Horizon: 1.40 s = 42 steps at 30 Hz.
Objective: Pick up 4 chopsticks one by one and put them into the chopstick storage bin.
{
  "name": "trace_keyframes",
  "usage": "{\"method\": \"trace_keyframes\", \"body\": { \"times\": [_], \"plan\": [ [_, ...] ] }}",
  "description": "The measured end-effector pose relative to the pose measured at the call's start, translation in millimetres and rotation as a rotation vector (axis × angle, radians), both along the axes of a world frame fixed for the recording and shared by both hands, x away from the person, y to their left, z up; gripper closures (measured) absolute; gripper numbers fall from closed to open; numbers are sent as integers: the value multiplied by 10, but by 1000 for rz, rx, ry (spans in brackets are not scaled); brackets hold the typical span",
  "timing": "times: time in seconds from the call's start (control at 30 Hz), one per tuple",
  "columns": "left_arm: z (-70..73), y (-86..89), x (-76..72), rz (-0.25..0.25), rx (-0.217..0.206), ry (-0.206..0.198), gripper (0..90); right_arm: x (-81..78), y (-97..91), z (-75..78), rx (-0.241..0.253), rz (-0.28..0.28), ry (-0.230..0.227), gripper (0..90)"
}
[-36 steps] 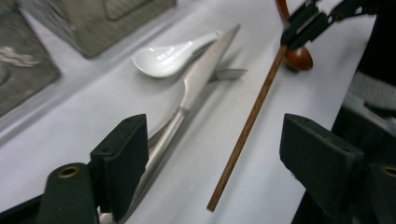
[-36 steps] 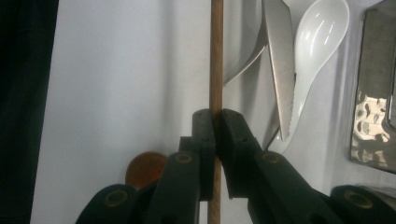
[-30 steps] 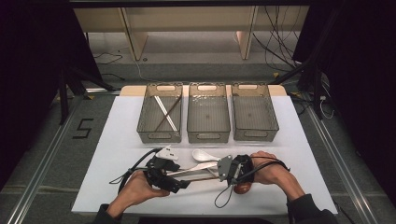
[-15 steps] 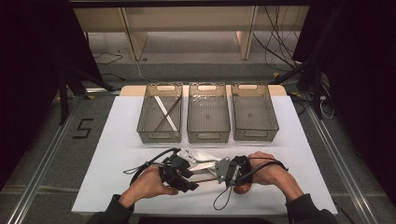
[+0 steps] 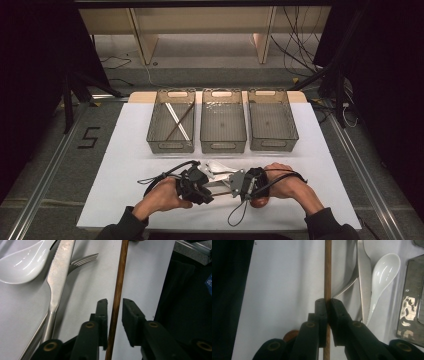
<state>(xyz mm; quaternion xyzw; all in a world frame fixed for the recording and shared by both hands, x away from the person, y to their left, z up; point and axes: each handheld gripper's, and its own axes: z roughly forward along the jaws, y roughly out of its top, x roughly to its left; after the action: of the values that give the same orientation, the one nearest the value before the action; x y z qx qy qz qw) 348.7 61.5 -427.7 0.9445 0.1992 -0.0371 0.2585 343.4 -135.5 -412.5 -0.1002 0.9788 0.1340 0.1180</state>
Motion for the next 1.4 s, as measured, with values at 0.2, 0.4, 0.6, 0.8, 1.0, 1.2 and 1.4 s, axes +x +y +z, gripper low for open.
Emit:
{"method": "trace_keyframes", "body": {
  "times": [0.2,0.4,0.6,0.8,1.0,1.2,1.4],
  "plan": [
    [-6,1,-6,-29,-1,3,813,-14,6,-3,-4,9,-1,850],
    [10,31,-23,-54,-39,19,849,-18,-9,6,17,-1,-10,822],
    [42,174,55,16,-47,-16,850,3,-103,134,136,-89,-46,546],
    [95,379,154,141,-88,-49,850,42,-241,203,285,-260,-83,391],
    [198,574,242,269,-151,-108,850,79,-387,129,388,-434,-72,321],
    [272,711,310,374,-205,-149,850,62,-498,51,470,-531,-42,298],
    [301,838,395,456,-248,-157,849,52,-593,-34,541,-630,-1,277]
  ]
}}
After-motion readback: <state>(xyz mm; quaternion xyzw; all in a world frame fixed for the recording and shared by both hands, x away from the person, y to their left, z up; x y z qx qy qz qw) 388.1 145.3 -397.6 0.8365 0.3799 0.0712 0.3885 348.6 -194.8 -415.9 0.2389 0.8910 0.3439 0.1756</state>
